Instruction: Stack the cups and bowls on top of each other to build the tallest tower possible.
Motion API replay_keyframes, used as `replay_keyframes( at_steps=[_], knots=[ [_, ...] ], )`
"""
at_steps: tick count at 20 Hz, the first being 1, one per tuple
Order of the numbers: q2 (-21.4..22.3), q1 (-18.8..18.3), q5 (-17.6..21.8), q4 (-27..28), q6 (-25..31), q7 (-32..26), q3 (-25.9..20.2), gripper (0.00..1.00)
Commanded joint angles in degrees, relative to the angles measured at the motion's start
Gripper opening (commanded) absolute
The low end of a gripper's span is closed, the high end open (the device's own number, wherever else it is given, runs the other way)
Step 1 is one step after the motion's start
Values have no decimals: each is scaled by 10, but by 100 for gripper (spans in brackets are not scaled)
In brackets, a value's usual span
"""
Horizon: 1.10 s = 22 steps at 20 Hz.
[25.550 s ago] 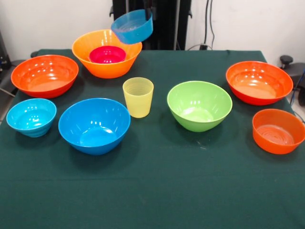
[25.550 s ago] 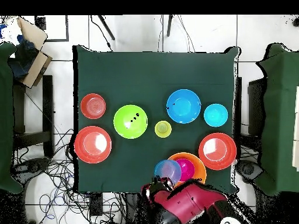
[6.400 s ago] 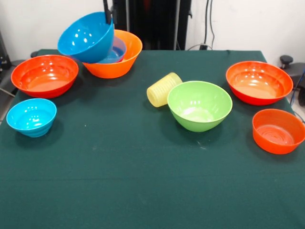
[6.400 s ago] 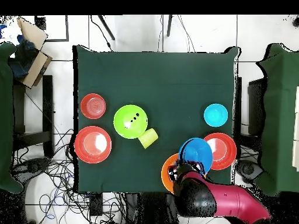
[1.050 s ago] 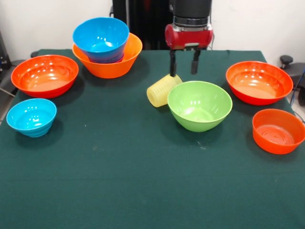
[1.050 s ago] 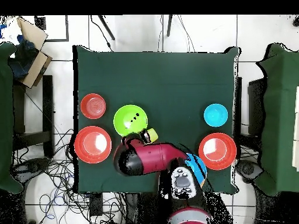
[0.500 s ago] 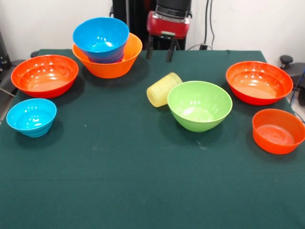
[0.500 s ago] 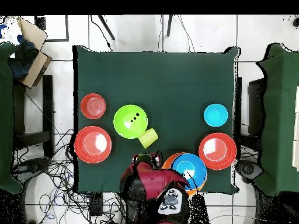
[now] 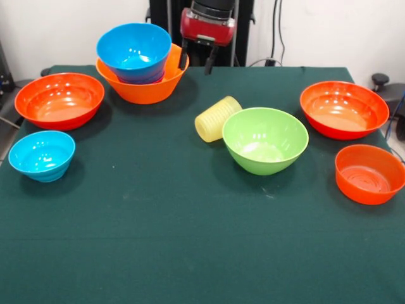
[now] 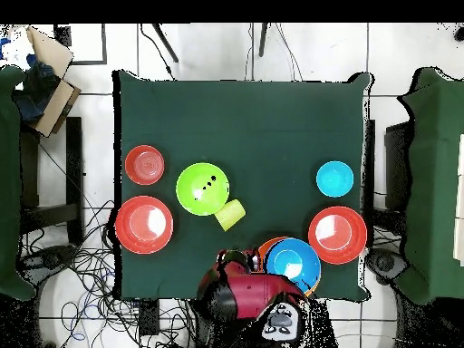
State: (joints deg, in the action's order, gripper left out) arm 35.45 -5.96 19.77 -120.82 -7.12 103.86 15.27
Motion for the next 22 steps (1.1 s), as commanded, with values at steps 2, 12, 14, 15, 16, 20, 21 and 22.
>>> replay_keyframes(
  at_steps=[2,12,14,15,16,20,21,22],
  knots=[
    [34,-18,33,-33,60,40,-53,100],
    [111,-44,69,-68,87,12,-112,100],
    [146,-75,86,-88,89,1,-170,100],
    [160,-92,96,-96,83,-1,-200,100],
    [179,-134,109,-115,79,-2,-268,100],
    [188,-204,107,-141,105,-17,-376,100],
    [185,-205,110,-139,103,-16,-378,100],
    [175,-203,115,-133,95,-13,-373,100]
  ],
)
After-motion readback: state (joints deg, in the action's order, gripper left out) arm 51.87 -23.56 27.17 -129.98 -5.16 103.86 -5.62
